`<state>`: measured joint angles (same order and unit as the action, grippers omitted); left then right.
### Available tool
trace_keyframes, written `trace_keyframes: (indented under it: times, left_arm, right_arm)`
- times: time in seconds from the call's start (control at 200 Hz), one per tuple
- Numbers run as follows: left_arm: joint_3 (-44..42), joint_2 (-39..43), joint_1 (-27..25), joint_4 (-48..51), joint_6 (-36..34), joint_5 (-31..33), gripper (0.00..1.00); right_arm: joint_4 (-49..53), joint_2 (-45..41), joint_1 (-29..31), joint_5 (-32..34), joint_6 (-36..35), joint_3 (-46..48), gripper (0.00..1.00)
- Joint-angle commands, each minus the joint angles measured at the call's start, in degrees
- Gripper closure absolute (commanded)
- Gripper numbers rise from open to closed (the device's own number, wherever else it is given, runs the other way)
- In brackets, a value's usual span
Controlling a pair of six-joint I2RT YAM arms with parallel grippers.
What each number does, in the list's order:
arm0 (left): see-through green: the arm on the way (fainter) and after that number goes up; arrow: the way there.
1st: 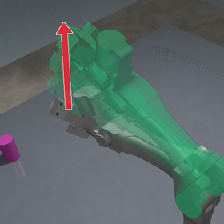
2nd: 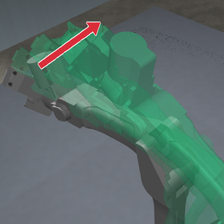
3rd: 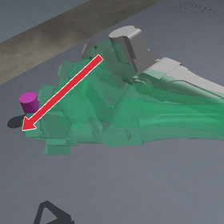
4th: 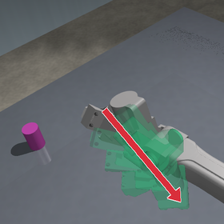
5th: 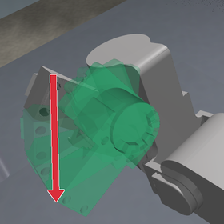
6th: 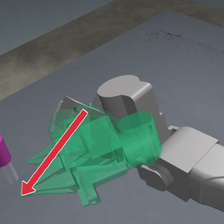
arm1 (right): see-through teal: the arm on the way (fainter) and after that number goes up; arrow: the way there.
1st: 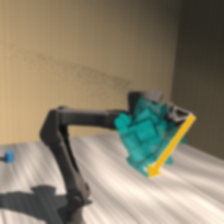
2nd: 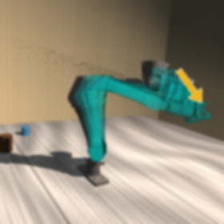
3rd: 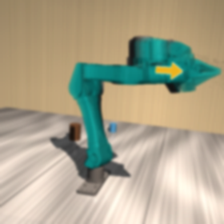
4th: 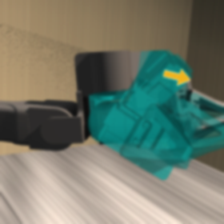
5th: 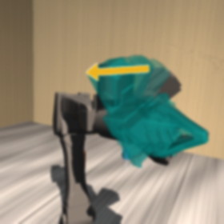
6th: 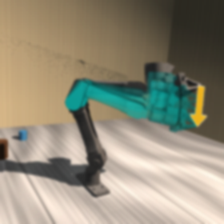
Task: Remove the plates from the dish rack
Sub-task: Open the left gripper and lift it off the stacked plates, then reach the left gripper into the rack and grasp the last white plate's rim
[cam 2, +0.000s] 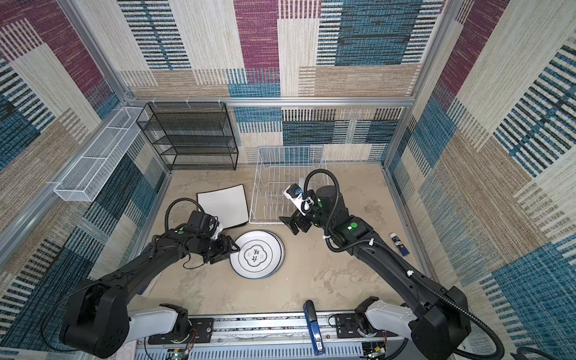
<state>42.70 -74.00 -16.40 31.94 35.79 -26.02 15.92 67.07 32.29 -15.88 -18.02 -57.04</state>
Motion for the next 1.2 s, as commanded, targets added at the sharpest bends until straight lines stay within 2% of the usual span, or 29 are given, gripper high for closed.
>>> trace_keyframes:
  times: [0.0,0.275,0.516,0.616,0.786,1.017,1.192]
  left_arm:
    - [1.2,-1.25,-0.82,0.94,-0.99,1.06,0.39]
    - [3.11,-3.25,-2.12,1.46,-1.03,1.8,0.39]
    - [7.69,1.67,-2.32,7.83,-2.07,7.61,0.31]
    - [11.4,3.4,-2.34,9.14,-3.41,7.51,0.31]
    - [22.14,2.64,-2.51,10.84,-8.52,5.84,0.28]
    - [38.6,-5.63,-4.84,11.85,-13.17,3.98,0.24]
    - [49.91,-15.44,-9.39,11.44,-14.6,4.37,0.22]
  right_arm:
    - [-1.29,0.25,0.14,0.3,-0.05,-0.27,0.01]
    - [-1.22,0.33,0.14,0.65,0.07,0.01,0.01]
    - [-2.29,-0.27,0.13,3.6,1.33,0.43,0.01]
    - [-2.81,-0.88,0.14,5.86,3.24,0.34,0.01]
    - [-3.09,-3.43,0.05,11.96,6.41,0.61,0.01]
    - [-1.63,-7.68,-0.72,17.42,12.47,2.63,0.01]
    - [-1.2,-12.14,-4.05,16.19,19.05,6.93,0.01]
